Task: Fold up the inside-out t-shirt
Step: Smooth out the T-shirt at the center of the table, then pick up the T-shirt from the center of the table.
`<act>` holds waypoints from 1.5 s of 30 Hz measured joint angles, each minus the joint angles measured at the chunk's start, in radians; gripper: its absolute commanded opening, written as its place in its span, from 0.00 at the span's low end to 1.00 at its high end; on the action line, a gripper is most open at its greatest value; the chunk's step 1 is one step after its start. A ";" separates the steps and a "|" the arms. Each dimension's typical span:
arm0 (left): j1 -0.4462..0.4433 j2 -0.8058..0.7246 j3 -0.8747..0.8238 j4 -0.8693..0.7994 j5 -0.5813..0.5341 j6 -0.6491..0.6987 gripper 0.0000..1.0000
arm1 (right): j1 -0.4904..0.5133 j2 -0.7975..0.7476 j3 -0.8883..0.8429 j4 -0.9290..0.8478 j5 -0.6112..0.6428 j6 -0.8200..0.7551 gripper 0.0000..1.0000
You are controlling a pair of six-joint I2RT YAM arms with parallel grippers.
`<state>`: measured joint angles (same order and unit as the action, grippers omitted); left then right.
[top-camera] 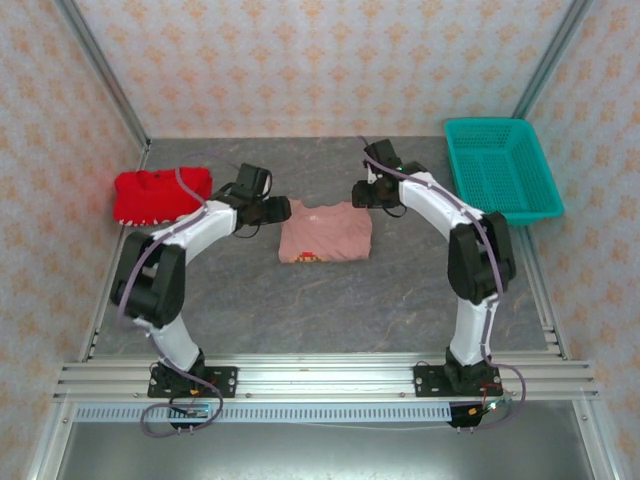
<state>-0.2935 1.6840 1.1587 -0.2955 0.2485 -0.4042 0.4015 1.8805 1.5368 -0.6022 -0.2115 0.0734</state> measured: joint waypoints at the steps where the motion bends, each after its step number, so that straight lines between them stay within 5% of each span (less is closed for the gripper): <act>1: -0.006 -0.032 -0.014 0.000 0.007 0.000 0.62 | 0.003 -0.035 -0.024 0.006 -0.014 0.004 0.54; 5: -0.052 -0.063 -0.027 0.056 0.108 -0.023 0.61 | 0.024 -0.091 -0.092 0.082 -0.138 0.060 0.49; 11: -0.070 0.119 0.023 0.076 0.166 -0.024 0.61 | 0.029 0.055 -0.098 0.164 -0.230 0.131 0.44; 21: 0.002 0.206 0.057 0.079 0.164 -0.019 0.63 | -0.017 0.180 -0.042 0.157 -0.264 0.126 0.47; 28: 0.022 0.016 -0.039 0.092 0.166 -0.014 0.76 | -0.023 -0.019 -0.150 0.148 -0.252 0.090 0.61; 33: 0.050 0.080 -0.049 0.115 0.225 -0.015 0.81 | -0.023 -0.130 -0.213 0.172 -0.215 0.101 0.69; 45: 0.007 0.268 0.043 0.127 0.300 -0.005 0.81 | -0.019 0.033 -0.291 0.291 -0.238 0.215 0.61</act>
<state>-0.2867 1.9522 1.2018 -0.1680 0.5484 -0.4095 0.3824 1.9133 1.2461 -0.3115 -0.4492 0.2886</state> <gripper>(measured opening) 0.822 0.630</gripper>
